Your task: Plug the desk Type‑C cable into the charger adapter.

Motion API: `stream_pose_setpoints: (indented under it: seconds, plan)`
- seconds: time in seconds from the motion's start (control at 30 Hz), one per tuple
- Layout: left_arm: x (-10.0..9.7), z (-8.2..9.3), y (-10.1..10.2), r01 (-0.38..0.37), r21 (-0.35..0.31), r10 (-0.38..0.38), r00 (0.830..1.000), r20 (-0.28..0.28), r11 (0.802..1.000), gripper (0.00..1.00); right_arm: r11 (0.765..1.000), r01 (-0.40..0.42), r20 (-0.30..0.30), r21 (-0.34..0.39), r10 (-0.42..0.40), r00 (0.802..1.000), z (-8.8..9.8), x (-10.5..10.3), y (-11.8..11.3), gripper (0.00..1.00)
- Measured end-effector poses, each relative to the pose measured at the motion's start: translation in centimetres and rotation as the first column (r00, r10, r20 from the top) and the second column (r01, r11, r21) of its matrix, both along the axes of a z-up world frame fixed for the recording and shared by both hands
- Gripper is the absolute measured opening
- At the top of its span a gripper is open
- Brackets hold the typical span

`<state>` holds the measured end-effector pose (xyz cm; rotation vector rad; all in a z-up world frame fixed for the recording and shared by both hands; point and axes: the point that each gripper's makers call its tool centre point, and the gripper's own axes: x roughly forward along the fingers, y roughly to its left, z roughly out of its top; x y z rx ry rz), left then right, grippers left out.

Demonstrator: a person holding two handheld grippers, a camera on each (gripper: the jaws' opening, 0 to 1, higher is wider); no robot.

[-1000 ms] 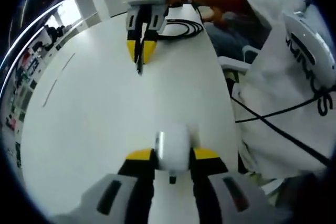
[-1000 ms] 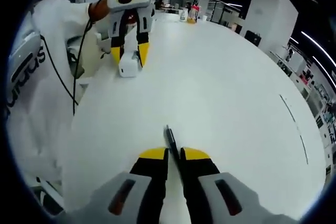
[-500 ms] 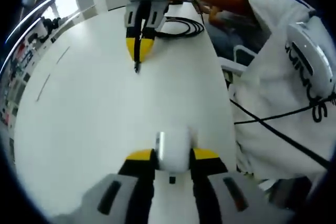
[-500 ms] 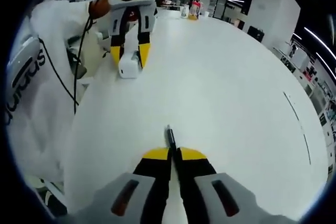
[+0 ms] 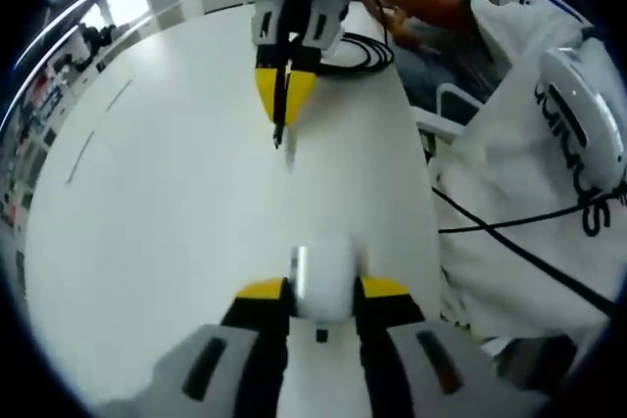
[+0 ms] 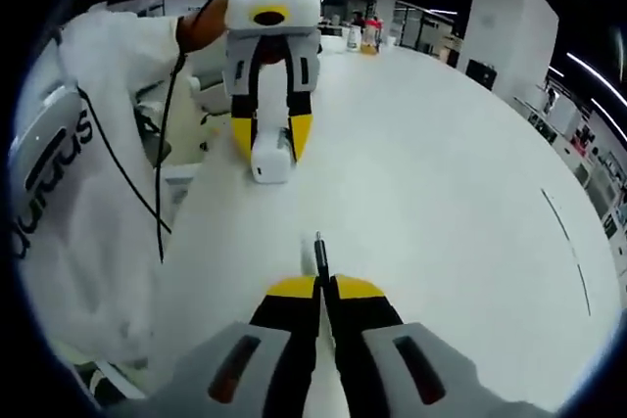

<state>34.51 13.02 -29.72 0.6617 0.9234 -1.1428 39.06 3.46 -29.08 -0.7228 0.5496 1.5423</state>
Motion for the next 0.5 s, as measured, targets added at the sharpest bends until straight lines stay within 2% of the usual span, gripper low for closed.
stream_pose_setpoints:
  seconds: [0.1, 0.5]
  plan:
    - [0.1, 0.0, 0.0, 0.002, 0.002, -0.002, 1.000, 0.000, 1.000, 0.24, 1.000, -0.009, -0.005, 0.009, 0.009, 1.000, 0.1, -0.8, 0.7, 0.03]
    - [1.0, 0.1, -0.3, -0.002, 0.009, 0.002, 1.000, 0.002, 1.000, 0.24, 1.000, 0.007, 0.004, 0.025, -0.007, 1.000, 0.1, -2.0, 2.0, 0.03]
